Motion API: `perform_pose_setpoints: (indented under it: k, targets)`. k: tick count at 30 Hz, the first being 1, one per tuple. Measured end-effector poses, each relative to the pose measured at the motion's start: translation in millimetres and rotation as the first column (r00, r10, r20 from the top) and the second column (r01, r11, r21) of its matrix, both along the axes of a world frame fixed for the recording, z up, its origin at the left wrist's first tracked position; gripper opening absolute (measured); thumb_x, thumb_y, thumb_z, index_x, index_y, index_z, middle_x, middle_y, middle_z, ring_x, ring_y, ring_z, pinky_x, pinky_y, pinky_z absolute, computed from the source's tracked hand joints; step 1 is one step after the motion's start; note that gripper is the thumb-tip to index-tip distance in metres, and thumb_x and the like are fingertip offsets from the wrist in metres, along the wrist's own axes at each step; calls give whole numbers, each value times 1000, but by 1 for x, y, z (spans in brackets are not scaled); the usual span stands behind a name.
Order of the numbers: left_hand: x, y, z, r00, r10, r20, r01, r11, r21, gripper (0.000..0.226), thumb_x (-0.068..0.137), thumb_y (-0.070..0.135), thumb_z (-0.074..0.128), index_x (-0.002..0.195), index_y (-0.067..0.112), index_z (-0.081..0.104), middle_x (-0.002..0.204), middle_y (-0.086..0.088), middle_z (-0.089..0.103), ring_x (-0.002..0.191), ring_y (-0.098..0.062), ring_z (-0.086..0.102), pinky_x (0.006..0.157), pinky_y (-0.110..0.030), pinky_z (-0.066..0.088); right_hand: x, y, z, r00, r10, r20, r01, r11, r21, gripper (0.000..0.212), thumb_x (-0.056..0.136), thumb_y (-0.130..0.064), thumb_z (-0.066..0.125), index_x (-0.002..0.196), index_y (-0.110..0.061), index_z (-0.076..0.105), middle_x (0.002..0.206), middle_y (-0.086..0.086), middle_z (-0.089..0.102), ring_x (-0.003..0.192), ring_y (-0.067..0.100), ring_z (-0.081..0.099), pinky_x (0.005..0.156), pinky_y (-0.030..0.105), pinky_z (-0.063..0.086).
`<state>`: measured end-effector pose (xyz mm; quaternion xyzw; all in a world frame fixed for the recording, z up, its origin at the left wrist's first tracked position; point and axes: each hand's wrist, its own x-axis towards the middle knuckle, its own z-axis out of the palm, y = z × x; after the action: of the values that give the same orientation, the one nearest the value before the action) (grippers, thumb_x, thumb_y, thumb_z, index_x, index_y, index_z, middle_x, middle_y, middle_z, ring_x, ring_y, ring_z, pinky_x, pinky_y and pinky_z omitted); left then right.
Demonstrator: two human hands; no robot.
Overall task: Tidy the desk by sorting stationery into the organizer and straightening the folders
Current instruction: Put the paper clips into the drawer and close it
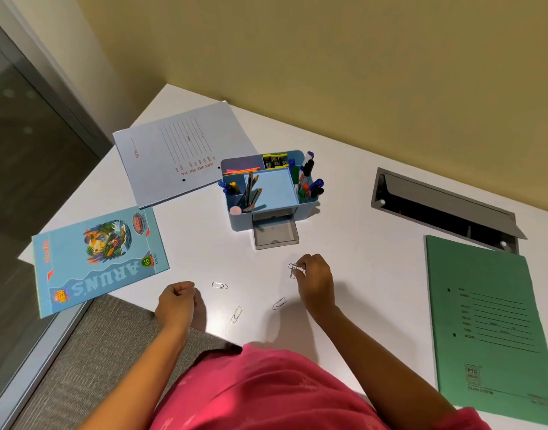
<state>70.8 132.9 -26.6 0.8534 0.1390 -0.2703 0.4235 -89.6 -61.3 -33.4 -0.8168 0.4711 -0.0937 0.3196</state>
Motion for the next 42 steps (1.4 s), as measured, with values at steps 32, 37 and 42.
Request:
perform_pose_setpoints:
  k: [32, 37, 42]
  targets:
    - [-2, -12, -5, 936, -341, 92, 345, 938, -33, 20, 91, 12, 51, 103, 17, 67, 96, 5, 65, 90, -15, 55, 78, -28, 39, -38, -7, 11, 876, -472, 104, 409, 838, 361, 27, 78, 7, 55, 98, -5, 70, 87, 13, 69, 49, 3, 63, 59, 0, 41]
    - [-4, -10, -6, 887, -430, 169, 441, 897, -33, 17, 87, 5, 57, 100, 14, 65, 97, 0, 67, 87, -18, 58, 79, -28, 40, -36, -12, 19, 768, -621, 157, 486, 724, 489, 21, 78, 4, 53, 86, -4, 71, 70, 14, 68, 49, 7, 64, 62, 12, 47]
    - [-5, -11, -8, 812, -534, 236, 543, 839, 30, 19, 83, 3, 64, 100, 10, 64, 93, -7, 65, 82, -24, 59, 76, -28, 40, -13, -6, 29, 794, -499, 346, 351, 843, 408, 19, 81, 12, 54, 89, 1, 66, 70, 17, 67, 54, 20, 65, 60, 31, 58]
